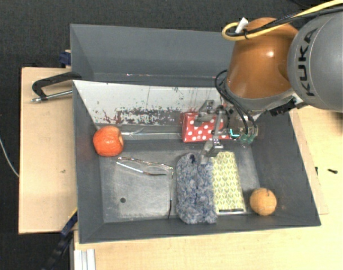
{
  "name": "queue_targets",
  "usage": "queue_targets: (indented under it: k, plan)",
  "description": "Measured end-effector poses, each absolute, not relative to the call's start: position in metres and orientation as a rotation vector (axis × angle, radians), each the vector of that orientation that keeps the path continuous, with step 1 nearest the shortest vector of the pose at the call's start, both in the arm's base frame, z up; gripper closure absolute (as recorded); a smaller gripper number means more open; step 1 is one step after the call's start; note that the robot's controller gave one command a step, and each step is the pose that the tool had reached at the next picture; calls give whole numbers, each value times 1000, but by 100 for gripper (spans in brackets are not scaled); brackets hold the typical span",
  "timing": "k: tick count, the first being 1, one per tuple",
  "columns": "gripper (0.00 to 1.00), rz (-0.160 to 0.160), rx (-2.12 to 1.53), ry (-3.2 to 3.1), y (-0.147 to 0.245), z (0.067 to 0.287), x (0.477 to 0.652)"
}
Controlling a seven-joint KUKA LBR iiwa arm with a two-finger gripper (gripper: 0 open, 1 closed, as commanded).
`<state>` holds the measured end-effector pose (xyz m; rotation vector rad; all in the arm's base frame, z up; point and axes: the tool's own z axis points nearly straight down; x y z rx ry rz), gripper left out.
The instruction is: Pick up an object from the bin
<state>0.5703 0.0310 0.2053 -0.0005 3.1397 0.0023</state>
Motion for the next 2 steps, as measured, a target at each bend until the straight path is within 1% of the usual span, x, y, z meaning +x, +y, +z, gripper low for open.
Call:
queue_targets:
  k: [1, 2]
  plan:
    - [0, 2, 0, 3139, 31, 205, 570]
    - [0, 1, -94, 3133, 49, 163, 530]
